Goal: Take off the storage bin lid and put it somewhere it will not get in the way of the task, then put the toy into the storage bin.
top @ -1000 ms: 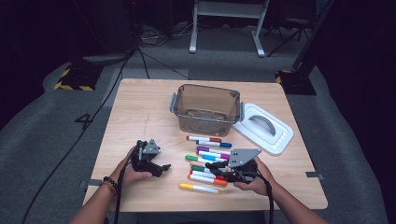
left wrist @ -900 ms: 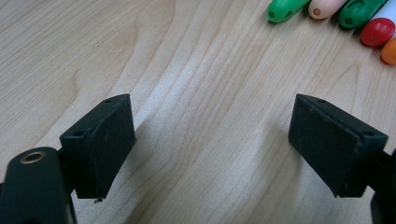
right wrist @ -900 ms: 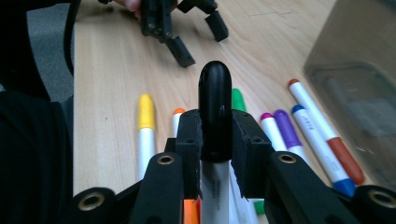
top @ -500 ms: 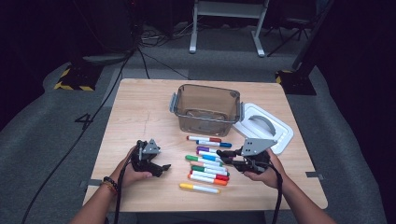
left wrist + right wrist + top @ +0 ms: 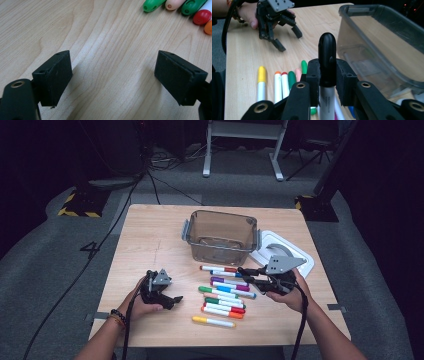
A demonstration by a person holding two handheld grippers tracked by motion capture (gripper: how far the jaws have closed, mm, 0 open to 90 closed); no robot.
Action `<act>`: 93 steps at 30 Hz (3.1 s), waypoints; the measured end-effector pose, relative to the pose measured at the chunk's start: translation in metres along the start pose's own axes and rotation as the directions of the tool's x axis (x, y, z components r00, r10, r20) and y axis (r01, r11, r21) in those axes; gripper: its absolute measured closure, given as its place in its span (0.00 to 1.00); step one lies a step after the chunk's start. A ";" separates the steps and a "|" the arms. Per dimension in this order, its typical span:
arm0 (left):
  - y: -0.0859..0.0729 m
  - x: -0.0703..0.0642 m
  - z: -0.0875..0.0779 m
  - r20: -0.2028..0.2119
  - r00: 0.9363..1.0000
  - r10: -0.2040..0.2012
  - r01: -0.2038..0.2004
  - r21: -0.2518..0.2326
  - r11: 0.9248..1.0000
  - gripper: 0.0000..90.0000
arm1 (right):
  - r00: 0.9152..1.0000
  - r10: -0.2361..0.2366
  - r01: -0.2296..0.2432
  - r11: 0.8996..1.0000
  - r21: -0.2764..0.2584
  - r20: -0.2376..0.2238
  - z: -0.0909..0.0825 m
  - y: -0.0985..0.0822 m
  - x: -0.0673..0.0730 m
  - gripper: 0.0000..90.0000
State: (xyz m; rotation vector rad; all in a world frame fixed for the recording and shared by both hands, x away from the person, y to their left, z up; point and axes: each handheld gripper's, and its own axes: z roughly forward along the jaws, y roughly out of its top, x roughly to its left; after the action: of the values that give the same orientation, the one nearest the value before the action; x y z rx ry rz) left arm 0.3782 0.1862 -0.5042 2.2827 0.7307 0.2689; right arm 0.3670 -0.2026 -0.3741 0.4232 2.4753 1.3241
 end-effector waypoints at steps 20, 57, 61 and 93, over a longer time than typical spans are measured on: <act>0.000 0.000 0.000 0.000 1.000 -0.001 0.001 0.000 1.000 0.17 | 0.995 -0.001 0.005 0.999 -0.042 0.099 -0.011 0.041 -0.040 0.83; 0.000 0.000 0.000 0.002 1.000 0.002 -0.002 0.000 1.000 0.17 | 0.994 -0.006 0.006 1.000 -0.003 0.108 0.055 0.094 -0.103 0.83; 0.000 0.000 0.000 0.001 1.000 0.003 -0.003 0.001 1.000 0.17 | 0.995 -0.002 0.000 1.000 0.028 0.104 0.068 0.092 -0.108 0.83; 0.000 0.000 0.000 0.002 1.000 0.000 0.000 0.000 1.000 0.16 | 1.000 -0.016 0.012 0.946 0.325 0.010 0.127 0.054 -0.110 0.82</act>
State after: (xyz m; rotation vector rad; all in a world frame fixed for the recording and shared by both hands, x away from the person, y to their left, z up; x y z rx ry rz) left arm 0.3780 0.1860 -0.5043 2.2829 0.7293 0.2667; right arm 0.5235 -0.1216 -0.3830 0.4843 2.6868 0.9013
